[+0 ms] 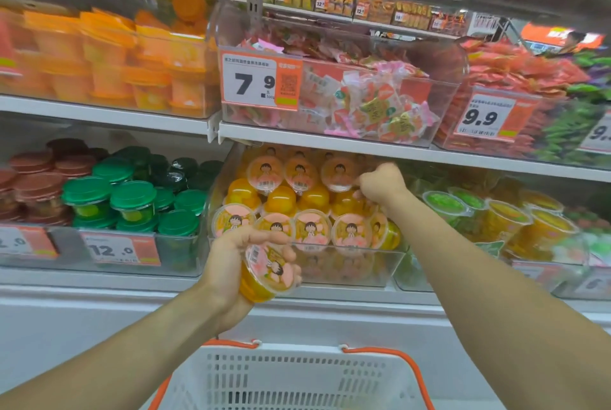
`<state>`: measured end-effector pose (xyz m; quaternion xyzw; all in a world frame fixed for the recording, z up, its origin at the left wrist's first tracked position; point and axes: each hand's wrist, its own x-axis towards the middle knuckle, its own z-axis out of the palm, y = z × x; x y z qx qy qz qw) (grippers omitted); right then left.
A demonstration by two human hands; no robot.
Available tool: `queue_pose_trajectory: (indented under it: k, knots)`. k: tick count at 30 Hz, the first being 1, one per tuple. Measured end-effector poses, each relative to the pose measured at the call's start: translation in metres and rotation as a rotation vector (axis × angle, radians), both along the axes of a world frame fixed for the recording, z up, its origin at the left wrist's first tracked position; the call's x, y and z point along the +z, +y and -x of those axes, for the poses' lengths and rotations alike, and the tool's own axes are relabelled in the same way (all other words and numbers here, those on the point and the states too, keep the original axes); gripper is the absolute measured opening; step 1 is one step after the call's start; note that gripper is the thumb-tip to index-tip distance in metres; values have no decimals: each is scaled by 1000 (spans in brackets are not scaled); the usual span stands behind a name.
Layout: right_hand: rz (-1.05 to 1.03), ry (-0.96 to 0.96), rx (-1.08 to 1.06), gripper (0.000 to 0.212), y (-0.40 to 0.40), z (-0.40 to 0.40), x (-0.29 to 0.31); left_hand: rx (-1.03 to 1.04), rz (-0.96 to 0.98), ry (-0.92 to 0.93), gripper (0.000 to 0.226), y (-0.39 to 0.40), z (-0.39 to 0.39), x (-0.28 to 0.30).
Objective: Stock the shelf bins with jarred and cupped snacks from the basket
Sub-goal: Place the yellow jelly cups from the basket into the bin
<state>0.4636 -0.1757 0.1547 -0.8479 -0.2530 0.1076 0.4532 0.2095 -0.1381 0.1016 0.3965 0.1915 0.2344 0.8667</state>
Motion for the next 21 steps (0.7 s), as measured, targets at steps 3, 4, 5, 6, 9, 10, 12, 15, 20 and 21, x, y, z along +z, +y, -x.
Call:
queue_pose_trajectory:
  k: [3,4,5,6,9,10,12,15,20,21]
  knots:
    - [234,-141,6,31,6,3,5,16,-15,-17,33,-1,-2,1]
    - [275,-178,6,32,8,4,6,13,-21,-25,35,-1,-3,2]
    - [302,-195,4,31,8,5,7,12,-29,-26,39,-2,-3,3]
    - [313,-208,2,29,9,4,7,15,-34,-23,44,-2,-3,4]
    - [316,-202,0,13,9,2,6,16,-17,-12,44,-2,-4,5]
    - [315,-185,2,10,9,1,6,16,-9,-8,44,-3,-4,5]
    - [343,-161,-1,10,9,3,8,10,8,-6,50,-4,-4,5]
    - [342,-172,-2,10,8,4,10,12,4,-21,56,-6,-5,7]
    - [303,-351,-18,19,0,7,2,158,-476,105,34,-10,-5,-4]
    - [200,-404,-18,20,-6,12,0,180,-709,146,32,-11,-4,-6]
